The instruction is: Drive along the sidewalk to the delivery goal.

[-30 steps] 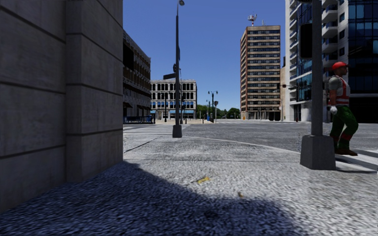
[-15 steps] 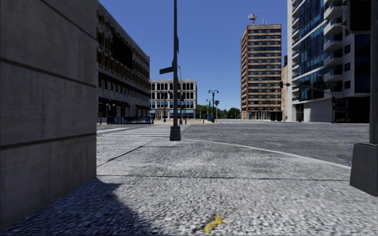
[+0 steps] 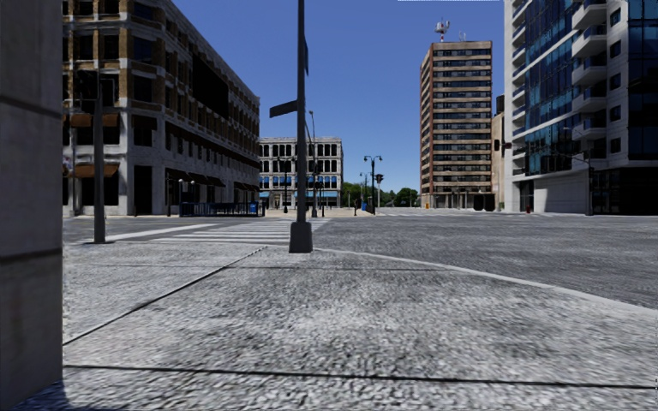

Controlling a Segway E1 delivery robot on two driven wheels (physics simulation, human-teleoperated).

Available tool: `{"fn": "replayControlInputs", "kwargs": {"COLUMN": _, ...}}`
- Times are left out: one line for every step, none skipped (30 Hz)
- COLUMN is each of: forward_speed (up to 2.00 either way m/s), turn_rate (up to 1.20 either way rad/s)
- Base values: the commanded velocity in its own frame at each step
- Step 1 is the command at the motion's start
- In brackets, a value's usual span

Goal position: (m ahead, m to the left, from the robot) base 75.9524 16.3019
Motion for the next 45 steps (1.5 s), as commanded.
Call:
{"fn": "replayControlInputs", "kwargs": {"forward_speed": 2.0, "turn_rate": 0.0}}
{"fn": "replayControlInputs", "kwargs": {"forward_speed": 2.0, "turn_rate": 0.0}}
{"fn": "replayControlInputs", "kwargs": {"forward_speed": 2.0, "turn_rate": 0.0}}
{"fn": "replayControlInputs", "kwargs": {"forward_speed": 2.0, "turn_rate": 0.0}}
{"fn": "replayControlInputs", "kwargs": {"forward_speed": 2.0, "turn_rate": 0.0}}
{"fn": "replayControlInputs", "kwargs": {"forward_speed": 2.0, "turn_rate": 0.0}}
{"fn": "replayControlInputs", "kwargs": {"forward_speed": 2.0, "turn_rate": 0.0}}
{"fn": "replayControlInputs", "kwargs": {"forward_speed": 2.0, "turn_rate": 0.04}}
{"fn": "replayControlInputs", "kwargs": {"forward_speed": 2.0, "turn_rate": 0.09}}
{"fn": "replayControlInputs", "kwargs": {"forward_speed": 2.0, "turn_rate": 0.14}}
{"fn": "replayControlInputs", "kwargs": {"forward_speed": 2.0, "turn_rate": 0.18}}
{"fn": "replayControlInputs", "kwargs": {"forward_speed": 2.0, "turn_rate": 0.18}}
{"fn": "replayControlInputs", "kwargs": {"forward_speed": 2.0, "turn_rate": 0.22}}
{"fn": "replayControlInputs", "kwargs": {"forward_speed": 2.0, "turn_rate": 0.27}}
{"fn": "replayControlInputs", "kwargs": {"forward_speed": 2.0, "turn_rate": 0.34}}
{"fn": "replayControlInputs", "kwargs": {"forward_speed": 2.0, "turn_rate": 0.43}}
{"fn": "replayControlInputs", "kwargs": {"forward_speed": 2.0, "turn_rate": 0.43}}
{"fn": "replayControlInputs", "kwargs": {"forward_speed": 2.0, "turn_rate": 0.51}}
{"fn": "replayControlInputs", "kwargs": {"forward_speed": 2.0, "turn_rate": 0.56}}
{"fn": "replayControlInputs", "kwargs": {"forward_speed": 2.0, "turn_rate": 0.61}}
{"fn": "replayControlInputs", "kwargs": {"forward_speed": 2.0, "turn_rate": 0.61}}
{"fn": "replayControlInputs", "kwargs": {"forward_speed": 2.0, "turn_rate": 0.66}}
{"fn": "replayControlInputs", "kwargs": {"forward_speed": 2.0, "turn_rate": 0.7}}
{"fn": "replayControlInputs", "kwargs": {"forward_speed": 2.0, "turn_rate": 0.72}}
{"fn": "replayControlInputs", "kwargs": {"forward_speed": 2.0, "turn_rate": 0.72}}
{"fn": "replayControlInputs", "kwargs": {"forward_speed": 2.0, "turn_rate": 0.72}}
{"fn": "replayControlInputs", "kwargs": {"forward_speed": 2.0, "turn_rate": 0.72}}
{"fn": "replayControlInputs", "kwargs": {"forward_speed": 2.0, "turn_rate": 0.72}}
{"fn": "replayControlInputs", "kwargs": {"forward_speed": 2.0, "turn_rate": 0.72}}
{"fn": "replayControlInputs", "kwargs": {"forward_speed": 2.0, "turn_rate": 0.72}}
{"fn": "replayControlInputs", "kwargs": {"forward_speed": 2.0, "turn_rate": 0.72}}
{"fn": "replayControlInputs", "kwargs": {"forward_speed": 2.0, "turn_rate": 0.72}}
{"fn": "replayControlInputs", "kwargs": {"forward_speed": 2.0, "turn_rate": 0.72}}
{"fn": "replayControlInputs", "kwargs": {"forward_speed": 2.0, "turn_rate": 0.72}}
{"fn": "replayControlInputs", "kwargs": {"forward_speed": 2.0, "turn_rate": 0.72}}
{"fn": "replayControlInputs", "kwargs": {"forward_speed": 2.0, "turn_rate": 0.71}}
{"fn": "replayControlInputs", "kwargs": {"forward_speed": 2.0, "turn_rate": 0.66}}
{"fn": "replayControlInputs", "kwargs": {"forward_speed": 2.0, "turn_rate": 0.66}}
{"fn": "replayControlInputs", "kwargs": {"forward_speed": 2.0, "turn_rate": 0.65}}
{"fn": "replayControlInputs", "kwargs": {"forward_speed": 2.0, "turn_rate": 0.64}}
{"fn": "replayControlInputs", "kwargs": {"forward_speed": 2.0, "turn_rate": 0.47}}
{"fn": "replayControlInputs", "kwargs": {"forward_speed": 2.0, "turn_rate": 0.1}}
{"fn": "replayControlInputs", "kwargs": {"forward_speed": 2.0, "turn_rate": 0.07}}
{"fn": "replayControlInputs", "kwargs": {"forward_speed": 2.0, "turn_rate": 0.07}}
{"fn": "replayControlInputs", "kwargs": {"forward_speed": 2.0, "turn_rate": 0.06}}
